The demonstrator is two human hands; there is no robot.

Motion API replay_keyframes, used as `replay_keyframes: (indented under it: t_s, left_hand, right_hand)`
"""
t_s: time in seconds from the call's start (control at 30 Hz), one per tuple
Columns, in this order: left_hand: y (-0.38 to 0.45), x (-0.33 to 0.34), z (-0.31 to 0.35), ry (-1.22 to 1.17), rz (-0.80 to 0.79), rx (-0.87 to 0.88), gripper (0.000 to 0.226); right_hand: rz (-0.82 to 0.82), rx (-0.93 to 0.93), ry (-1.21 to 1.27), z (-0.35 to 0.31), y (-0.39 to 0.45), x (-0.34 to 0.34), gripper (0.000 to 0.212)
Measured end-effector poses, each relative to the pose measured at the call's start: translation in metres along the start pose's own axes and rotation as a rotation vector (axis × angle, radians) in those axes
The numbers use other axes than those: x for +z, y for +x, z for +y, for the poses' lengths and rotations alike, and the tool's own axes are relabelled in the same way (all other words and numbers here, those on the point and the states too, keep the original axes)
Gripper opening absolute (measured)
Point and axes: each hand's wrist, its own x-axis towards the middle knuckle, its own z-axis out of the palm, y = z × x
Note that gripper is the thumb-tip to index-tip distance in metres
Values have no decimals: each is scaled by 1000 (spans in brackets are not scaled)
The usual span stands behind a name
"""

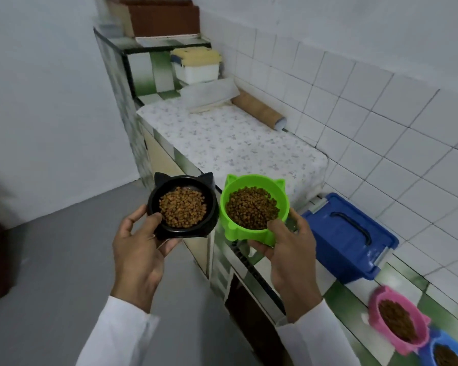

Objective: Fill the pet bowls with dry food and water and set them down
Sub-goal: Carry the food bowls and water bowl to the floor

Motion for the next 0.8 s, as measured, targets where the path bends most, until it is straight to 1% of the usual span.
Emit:
replay_keyframes:
  t_s: [0.2, 0.43, 0.67, 0.8]
  left_hand:
    - [32, -28, 23, -42, 95, 28, 38]
    - [74, -48, 43, -73, 220, 63, 36]
    - [133, -52, 61, -100, 334, 127, 34]
    - [167, -49, 74, -133, 397, 154, 36]
  right_hand:
    - [-87, 38, -62, 23, 15, 53, 50]
    - [-190, 96, -70, 47, 44, 115, 47]
    - [-282, 162, -95, 65, 91, 188, 46]
    - [-348, 189, -110, 66, 116, 229, 46]
